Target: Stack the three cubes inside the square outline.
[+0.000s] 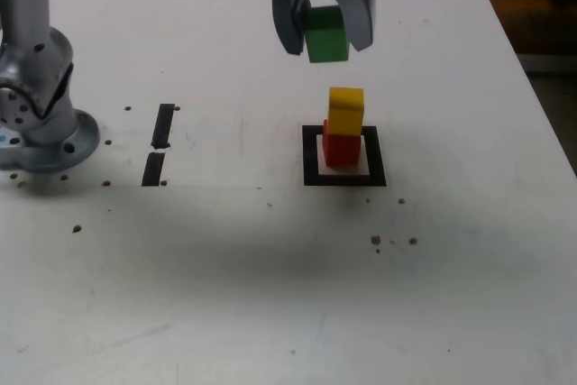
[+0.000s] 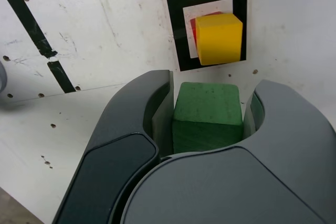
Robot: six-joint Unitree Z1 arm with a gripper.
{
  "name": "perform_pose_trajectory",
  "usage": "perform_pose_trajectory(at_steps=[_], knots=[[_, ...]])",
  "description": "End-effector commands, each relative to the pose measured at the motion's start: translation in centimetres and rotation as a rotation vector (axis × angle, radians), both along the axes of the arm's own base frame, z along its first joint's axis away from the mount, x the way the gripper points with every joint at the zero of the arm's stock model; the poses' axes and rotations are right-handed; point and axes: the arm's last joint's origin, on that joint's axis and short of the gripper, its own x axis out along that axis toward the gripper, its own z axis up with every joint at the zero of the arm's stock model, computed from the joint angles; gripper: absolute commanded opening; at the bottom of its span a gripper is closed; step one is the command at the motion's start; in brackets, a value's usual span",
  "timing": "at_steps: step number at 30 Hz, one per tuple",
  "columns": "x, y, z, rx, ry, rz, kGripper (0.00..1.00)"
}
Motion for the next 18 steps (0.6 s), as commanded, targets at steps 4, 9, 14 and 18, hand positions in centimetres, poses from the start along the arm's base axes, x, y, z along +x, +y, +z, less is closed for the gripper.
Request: perform_pose_trajectory(at_steps=[4, 9, 14, 18], knots=[[1.1, -0.2, -1.4, 0.004, 0.018, -0.003, 0.05], [1.8, -0.2, -2.6, 0.010, 0.027, -0.004, 0.08], [2.8, -0.3, -3.6, 0.010, 0.031, -0.005, 0.10], [3.2, -0.3, -4.2, 0.011, 0.034, -0.005, 0.14]])
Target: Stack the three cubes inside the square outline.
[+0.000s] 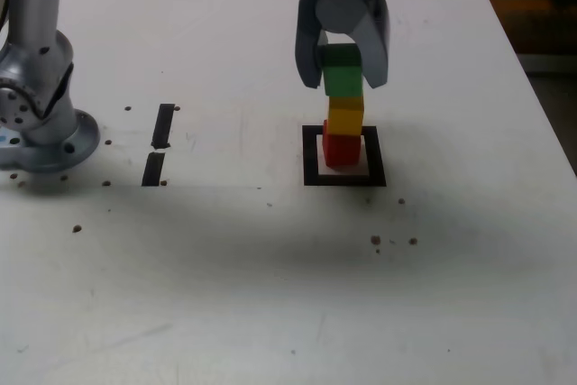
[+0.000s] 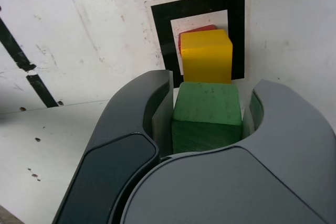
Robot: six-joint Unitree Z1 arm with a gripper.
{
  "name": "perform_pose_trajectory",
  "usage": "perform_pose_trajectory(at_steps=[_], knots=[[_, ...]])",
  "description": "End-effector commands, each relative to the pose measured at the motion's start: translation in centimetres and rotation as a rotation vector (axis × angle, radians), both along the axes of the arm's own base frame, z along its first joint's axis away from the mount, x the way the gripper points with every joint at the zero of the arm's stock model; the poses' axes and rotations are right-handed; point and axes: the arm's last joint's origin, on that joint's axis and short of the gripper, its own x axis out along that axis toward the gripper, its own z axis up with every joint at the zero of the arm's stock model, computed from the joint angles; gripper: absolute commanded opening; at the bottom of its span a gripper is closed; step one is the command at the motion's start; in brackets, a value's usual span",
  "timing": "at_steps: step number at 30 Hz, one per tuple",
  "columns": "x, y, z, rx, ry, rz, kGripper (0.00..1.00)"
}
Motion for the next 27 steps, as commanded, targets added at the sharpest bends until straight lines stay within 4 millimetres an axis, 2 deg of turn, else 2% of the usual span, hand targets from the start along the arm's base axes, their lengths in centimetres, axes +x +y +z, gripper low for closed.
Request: perform_pose_trajectory(at_steps=[1, 9, 16, 22, 27], knots=[[0.2, 0.0, -0.3, 0.002, 0.000, -0.001, 0.15], [0.8, 0.1, -1.2, 0.021, -0.020, 0.000, 0.21], [0.8, 0.5, -1.7, 0.029, -0.008, 0.011, 0.38], [0.8, 0.6, -1.8, 0.034, -0.005, 0.013, 0.41], [0.8, 0.6, -1.9, 0.034, -0.003, 0.014, 0.48]])
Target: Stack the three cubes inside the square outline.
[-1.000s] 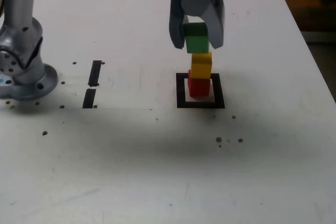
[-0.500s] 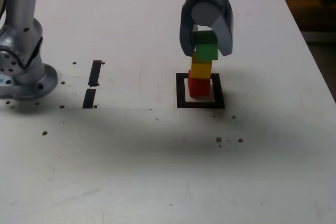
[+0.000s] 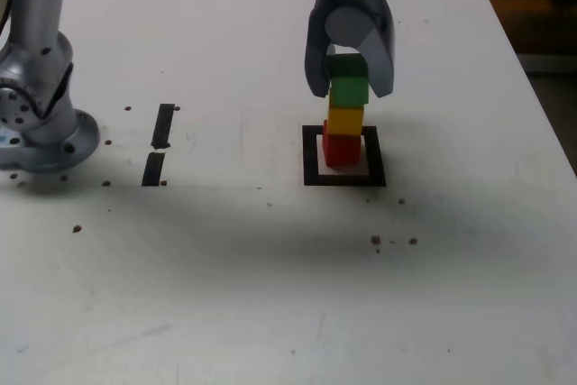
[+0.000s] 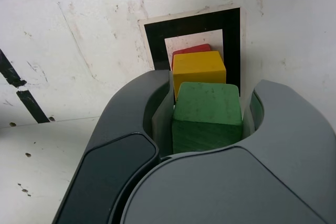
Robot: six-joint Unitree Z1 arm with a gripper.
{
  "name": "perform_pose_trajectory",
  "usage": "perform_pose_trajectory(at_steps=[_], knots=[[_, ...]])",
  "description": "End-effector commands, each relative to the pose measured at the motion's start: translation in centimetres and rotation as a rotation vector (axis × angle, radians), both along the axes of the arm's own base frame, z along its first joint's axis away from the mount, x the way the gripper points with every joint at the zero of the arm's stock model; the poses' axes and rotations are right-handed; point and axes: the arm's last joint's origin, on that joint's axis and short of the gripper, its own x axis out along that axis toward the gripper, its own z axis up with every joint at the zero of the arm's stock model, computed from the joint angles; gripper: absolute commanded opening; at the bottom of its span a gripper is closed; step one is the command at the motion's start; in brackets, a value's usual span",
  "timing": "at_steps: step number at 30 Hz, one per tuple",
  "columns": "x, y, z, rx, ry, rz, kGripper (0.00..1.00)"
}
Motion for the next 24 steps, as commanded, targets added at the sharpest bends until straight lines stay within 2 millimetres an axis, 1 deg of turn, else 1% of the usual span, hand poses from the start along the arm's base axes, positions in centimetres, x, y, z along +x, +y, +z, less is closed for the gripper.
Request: perform_pose_trajectory(at_steps=[1, 7, 13, 18, 20, 24], knots=[[0.1, 0.1, -0.2, 0.001, 0.005, 0.002, 0.50], [-0.1, 0.1, -0.3, 0.000, 0.012, 0.002, 0.60], [-0.2, 0.1, -0.2, 0.000, 0.011, 0.002, 0.67], [-0.5, 0.1, 0.0, 0.007, 0.006, 0.003, 0.83], [-0.8, 0.2, 0.5, 0.017, -0.009, 0.005, 0.89], [-2.5, 0.4, 2.9, 0.063, -0.076, 0.017, 0.96]])
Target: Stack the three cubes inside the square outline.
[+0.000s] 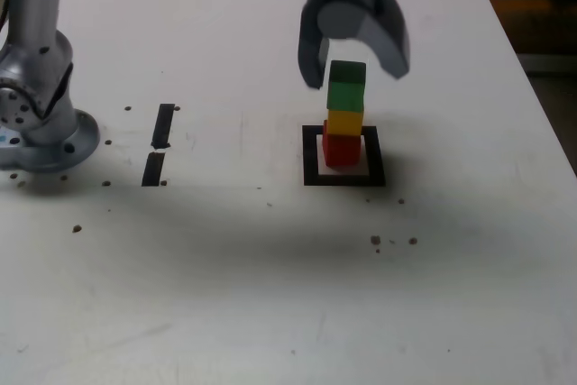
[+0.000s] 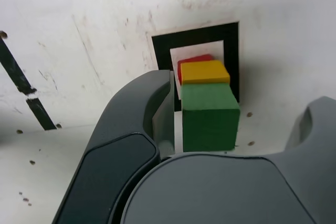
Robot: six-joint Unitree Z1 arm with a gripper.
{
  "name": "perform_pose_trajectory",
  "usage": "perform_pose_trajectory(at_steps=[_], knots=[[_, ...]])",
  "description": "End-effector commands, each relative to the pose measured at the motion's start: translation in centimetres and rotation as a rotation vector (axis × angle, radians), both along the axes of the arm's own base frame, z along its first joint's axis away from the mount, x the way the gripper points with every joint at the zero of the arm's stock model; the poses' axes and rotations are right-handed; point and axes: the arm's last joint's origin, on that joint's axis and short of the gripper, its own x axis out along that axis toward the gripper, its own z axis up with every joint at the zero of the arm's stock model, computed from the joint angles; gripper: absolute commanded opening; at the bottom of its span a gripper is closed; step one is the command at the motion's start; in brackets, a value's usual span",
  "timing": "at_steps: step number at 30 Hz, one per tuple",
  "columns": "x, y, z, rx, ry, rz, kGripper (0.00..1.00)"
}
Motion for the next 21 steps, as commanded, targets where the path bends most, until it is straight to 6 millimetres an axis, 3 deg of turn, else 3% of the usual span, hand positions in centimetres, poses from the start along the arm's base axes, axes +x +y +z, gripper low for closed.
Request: perform_pose_trajectory(at_steps=[1, 5, 8, 16, 21], knots=[[-1.4, 0.1, 1.6, 0.020, -0.044, 0.008, 0.97], [-4.7, 0.4, 3.9, 0.056, -0.102, 0.027, 0.99], [-7.3, 0.6, 4.2, 0.075, -0.107, 0.045, 1.00], [-13.9, 1.1, 1.4, 0.067, -0.002, 0.098, 0.99], [-16.1, 1.3, -1.1, 0.026, 0.056, 0.110, 0.99]])
